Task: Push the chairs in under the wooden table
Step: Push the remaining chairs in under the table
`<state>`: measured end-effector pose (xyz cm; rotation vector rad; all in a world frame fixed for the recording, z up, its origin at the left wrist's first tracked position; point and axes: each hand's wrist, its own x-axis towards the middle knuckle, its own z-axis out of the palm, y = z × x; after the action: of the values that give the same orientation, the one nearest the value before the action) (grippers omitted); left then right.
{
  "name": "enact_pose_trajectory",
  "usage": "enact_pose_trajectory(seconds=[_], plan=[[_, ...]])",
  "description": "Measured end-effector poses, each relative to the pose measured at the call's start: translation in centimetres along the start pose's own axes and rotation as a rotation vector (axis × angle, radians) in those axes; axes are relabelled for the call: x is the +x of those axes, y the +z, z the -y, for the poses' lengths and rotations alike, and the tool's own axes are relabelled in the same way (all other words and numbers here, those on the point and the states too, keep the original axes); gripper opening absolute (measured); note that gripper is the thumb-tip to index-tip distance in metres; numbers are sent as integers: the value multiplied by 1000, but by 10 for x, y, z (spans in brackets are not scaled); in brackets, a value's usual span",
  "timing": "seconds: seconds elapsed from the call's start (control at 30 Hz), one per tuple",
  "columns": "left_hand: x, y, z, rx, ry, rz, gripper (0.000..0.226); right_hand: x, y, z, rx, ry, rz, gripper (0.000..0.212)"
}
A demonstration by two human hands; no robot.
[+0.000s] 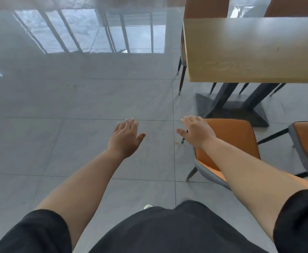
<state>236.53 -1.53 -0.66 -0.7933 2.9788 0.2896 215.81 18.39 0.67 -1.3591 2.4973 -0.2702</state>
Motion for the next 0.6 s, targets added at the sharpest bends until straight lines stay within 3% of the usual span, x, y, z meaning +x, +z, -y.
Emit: enact_pose_trajectory(seconds=[0.23,0.6], plan=[[68,-7,45,-33,-16,7,64,100,-7,21,-29,-47,-13,63],[255,-50,118,2,-88,-32,64,318,-53,18,-72,-162,14,67]])
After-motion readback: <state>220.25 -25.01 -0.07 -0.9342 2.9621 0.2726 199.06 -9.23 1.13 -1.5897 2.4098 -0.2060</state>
